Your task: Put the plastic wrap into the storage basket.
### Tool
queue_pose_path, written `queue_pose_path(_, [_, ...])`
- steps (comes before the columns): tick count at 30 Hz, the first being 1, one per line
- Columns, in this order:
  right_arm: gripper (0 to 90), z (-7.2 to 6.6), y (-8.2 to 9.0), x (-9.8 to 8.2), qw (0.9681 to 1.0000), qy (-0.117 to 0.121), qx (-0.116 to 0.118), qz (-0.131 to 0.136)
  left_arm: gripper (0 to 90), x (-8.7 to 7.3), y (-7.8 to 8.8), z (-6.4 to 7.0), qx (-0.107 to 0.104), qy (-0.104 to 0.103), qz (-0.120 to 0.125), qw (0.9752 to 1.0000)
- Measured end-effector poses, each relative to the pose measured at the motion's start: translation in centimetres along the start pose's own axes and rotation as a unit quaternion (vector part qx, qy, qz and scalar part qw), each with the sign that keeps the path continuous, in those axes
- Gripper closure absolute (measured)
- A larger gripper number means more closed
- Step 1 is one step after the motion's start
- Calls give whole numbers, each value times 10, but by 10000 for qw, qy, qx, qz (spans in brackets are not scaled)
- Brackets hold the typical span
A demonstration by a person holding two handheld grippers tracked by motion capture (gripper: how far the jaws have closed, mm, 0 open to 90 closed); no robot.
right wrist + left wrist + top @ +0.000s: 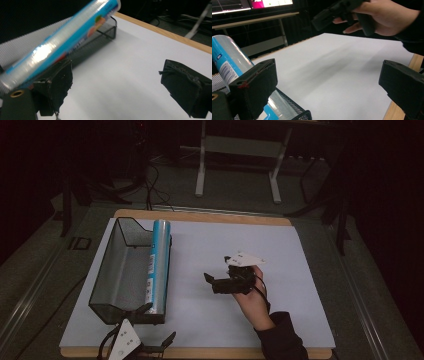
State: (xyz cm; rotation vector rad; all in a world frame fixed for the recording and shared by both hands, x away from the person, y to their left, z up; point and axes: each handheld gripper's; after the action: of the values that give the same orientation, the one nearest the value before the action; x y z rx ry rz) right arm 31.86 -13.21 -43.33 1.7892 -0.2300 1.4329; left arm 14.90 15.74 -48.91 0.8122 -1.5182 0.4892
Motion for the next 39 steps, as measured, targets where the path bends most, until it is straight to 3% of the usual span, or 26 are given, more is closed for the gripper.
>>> queue_pose_path(5, [103,6,15,-18,9997,39,-221,15,24,0,-1,1,-16,-23,-32,10000])
queue_pose_path(9, [103,8,23,-31,9995,30,-303,-50,24,0,-1,2,-25,-39,-22,10000])
queue_pose_path(15, [103,12,36,-52,9994,-74,-320,84,24,0,-2,2,-38,-16,-27,10000])
queue_pose_path(27, [103,24,56,-83,9975,-227,-670,-5,24,1,-3,4,-67,-11,-26,10000])
queue_pose_path(39, [103,25,72,-105,9951,-148,-972,-61,24,0,-4,4,-78,-8,-47,10000])
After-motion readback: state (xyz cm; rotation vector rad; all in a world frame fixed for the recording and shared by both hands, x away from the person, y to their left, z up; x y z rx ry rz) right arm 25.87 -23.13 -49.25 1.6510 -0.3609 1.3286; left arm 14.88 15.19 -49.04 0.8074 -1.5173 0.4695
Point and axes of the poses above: each handheld gripper's, and its own axes: y roughly backward along the jaws, x roughly out of its top, z roughly to its right
